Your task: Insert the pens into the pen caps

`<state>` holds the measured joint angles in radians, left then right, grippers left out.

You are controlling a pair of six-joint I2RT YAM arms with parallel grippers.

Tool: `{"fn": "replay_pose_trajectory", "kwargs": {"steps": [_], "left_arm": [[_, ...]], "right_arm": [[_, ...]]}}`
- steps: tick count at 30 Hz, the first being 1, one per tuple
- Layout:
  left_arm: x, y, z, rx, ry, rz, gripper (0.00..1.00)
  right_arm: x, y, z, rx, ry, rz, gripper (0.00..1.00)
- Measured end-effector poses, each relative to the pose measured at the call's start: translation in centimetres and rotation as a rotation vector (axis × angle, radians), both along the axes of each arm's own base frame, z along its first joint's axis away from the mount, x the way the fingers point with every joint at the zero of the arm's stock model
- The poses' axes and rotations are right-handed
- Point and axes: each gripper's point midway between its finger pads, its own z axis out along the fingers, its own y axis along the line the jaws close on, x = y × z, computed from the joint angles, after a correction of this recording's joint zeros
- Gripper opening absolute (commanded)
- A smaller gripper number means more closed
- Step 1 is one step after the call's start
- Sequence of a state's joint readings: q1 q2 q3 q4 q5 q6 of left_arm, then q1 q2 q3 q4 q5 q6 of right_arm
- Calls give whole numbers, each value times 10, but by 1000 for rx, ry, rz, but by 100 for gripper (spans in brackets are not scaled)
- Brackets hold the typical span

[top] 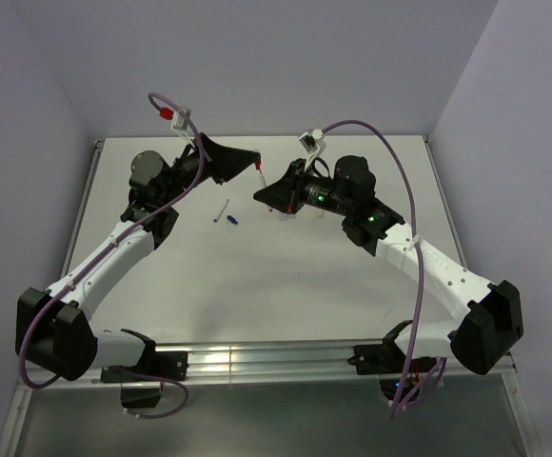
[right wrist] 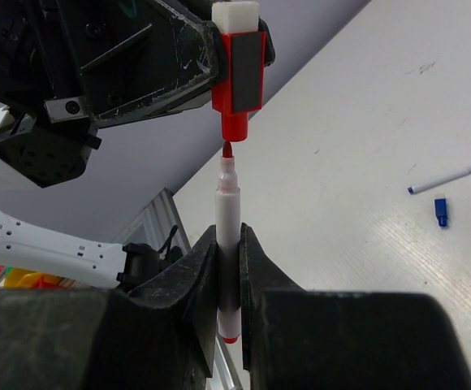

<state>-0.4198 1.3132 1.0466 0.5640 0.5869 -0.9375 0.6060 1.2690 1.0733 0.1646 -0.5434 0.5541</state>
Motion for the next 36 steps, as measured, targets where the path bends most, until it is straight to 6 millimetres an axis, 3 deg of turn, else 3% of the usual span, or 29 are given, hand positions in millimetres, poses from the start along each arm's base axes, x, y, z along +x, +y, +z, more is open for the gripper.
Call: {"fn": "replay_pose_trajectory", "kwargs": {"steps": [21, 36], "left_arm": [[0, 5, 9, -33, -15, -10, 0], [3, 2, -2, -30, 13, -23, 0]], "right_arm": [[-2, 1, -1, 0, 6, 15, 0], [-2, 1, -1, -1, 6, 15, 0]]}}
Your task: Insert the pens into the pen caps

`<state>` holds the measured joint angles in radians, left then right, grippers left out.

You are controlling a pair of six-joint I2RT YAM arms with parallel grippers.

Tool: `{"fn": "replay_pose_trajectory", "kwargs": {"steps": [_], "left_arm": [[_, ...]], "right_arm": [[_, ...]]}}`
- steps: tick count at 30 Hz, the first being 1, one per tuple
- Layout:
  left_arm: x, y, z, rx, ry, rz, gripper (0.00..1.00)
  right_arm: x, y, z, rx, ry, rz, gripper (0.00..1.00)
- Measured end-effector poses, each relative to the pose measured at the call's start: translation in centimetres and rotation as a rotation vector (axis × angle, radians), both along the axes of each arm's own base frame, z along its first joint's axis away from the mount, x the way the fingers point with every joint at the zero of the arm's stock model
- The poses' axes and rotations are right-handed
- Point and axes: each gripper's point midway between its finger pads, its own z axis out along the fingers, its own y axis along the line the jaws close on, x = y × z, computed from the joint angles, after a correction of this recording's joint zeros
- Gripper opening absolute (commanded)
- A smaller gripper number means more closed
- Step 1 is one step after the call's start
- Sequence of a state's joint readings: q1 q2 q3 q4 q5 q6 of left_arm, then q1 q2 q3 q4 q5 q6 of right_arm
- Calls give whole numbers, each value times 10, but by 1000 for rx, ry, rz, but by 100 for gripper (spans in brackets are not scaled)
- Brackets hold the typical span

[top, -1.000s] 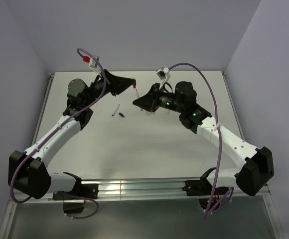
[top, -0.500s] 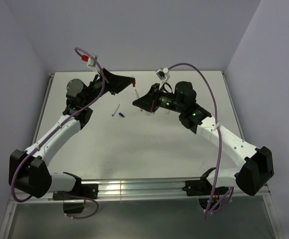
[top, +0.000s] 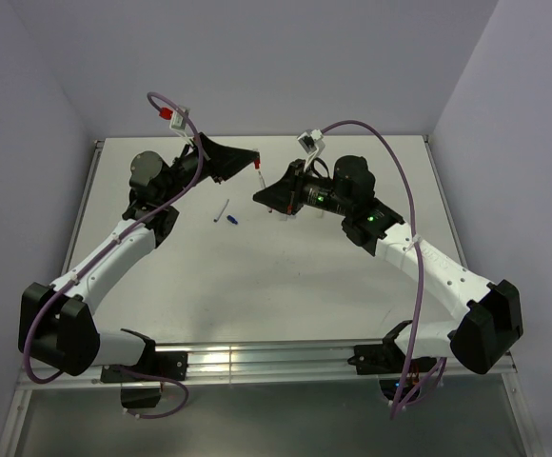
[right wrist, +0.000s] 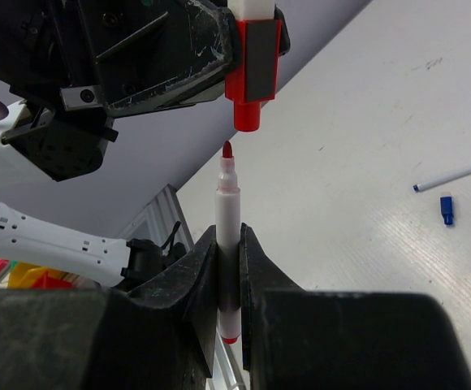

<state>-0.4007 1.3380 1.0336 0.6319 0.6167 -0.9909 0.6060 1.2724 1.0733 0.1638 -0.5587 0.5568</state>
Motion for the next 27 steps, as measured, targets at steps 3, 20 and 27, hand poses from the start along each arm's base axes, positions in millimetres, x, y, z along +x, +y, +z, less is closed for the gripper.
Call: {"fn": "replay_pose_trajectory", "kwargs": {"steps": [3, 20, 27], "left_arm": [[0, 0, 0, 0, 0, -1, 0], [-4, -1, 2, -3, -13, -18, 0], [-6, -3, 2, -2, -13, -24, 0]], "right_arm": [[0, 0, 0, 0, 0, 0, 0], [2, 1, -4, -6, 9, 0, 0], [2, 1, -4, -7, 9, 0, 0]]}}
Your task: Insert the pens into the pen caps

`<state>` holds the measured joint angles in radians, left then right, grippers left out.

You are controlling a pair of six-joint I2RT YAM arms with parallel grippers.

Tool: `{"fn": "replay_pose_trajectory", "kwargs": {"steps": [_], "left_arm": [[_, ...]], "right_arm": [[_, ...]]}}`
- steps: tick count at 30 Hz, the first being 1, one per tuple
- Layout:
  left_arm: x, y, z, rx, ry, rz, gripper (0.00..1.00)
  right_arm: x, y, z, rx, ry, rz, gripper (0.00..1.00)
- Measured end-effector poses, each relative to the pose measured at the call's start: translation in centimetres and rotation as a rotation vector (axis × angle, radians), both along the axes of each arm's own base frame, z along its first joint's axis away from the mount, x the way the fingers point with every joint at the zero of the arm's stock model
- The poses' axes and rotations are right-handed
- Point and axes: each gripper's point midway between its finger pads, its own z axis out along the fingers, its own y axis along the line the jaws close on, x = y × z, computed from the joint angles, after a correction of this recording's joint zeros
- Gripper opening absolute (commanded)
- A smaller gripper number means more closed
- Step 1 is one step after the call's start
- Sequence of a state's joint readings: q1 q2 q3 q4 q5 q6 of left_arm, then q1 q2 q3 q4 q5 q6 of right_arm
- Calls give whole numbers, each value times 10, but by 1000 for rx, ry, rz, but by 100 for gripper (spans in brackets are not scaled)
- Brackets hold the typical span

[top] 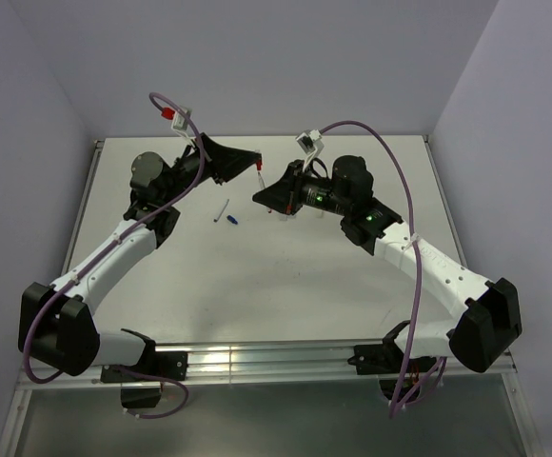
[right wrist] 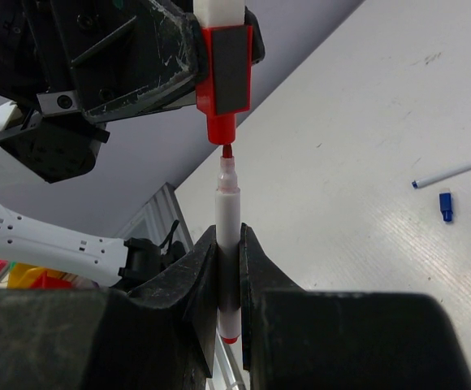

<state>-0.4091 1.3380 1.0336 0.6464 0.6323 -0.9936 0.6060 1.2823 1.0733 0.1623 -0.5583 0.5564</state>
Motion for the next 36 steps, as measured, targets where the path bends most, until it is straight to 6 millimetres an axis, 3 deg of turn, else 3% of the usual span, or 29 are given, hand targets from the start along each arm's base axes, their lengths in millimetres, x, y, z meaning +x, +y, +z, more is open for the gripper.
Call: {"fn": "replay_pose_trajectory", "kwargs": {"steps": [18, 36], "left_arm": [[-2, -5, -6, 17, 18, -10, 0], [5, 4, -5, 11, 19, 14, 0]], "right_arm": [[2, -2, -4, -13, 15, -17, 0], [2, -2, -5, -14, 16, -15, 0]]}}
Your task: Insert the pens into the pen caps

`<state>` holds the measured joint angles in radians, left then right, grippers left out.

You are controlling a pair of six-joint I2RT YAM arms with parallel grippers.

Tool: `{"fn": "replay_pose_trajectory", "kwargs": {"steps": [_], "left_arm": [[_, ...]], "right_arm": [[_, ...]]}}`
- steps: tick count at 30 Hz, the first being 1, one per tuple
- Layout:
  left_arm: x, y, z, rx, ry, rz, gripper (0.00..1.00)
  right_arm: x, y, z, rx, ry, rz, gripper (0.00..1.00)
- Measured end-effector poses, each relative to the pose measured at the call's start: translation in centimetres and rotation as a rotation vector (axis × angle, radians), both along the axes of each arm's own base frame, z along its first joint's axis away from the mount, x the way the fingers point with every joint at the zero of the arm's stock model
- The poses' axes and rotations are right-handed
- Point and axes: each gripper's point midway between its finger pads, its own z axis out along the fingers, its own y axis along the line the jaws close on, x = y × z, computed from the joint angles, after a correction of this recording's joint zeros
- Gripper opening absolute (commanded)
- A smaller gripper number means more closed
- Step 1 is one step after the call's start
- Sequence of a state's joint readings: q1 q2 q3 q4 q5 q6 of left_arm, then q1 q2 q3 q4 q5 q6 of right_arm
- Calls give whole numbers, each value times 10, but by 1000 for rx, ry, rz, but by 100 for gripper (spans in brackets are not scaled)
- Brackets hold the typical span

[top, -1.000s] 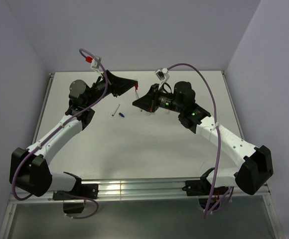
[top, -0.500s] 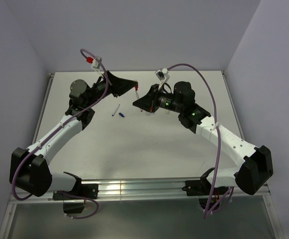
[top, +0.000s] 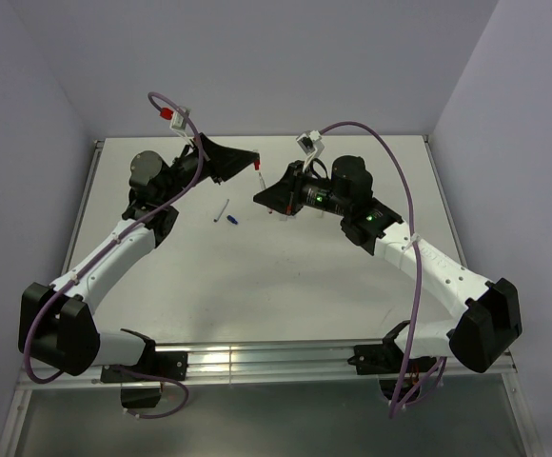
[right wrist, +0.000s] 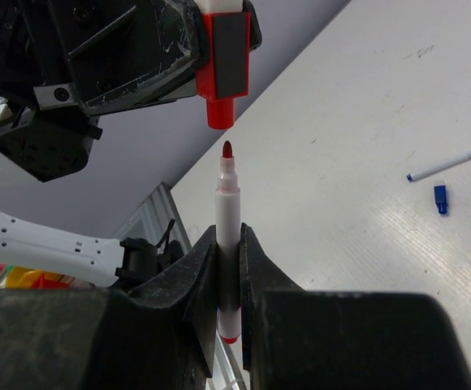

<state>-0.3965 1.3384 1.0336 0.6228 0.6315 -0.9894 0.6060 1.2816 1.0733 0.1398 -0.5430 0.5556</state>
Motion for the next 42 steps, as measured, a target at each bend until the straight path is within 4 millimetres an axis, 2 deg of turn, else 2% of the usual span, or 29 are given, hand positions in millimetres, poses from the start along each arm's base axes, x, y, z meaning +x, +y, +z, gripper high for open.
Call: {"fn": "replay_pose_trajectory", "kwargs": {"steps": [42], "left_arm": [[-3, -8, -5, 8, 11, -20, 0]], "right_arm": [[1, -2, 3, 1, -9, -12, 0]]}}
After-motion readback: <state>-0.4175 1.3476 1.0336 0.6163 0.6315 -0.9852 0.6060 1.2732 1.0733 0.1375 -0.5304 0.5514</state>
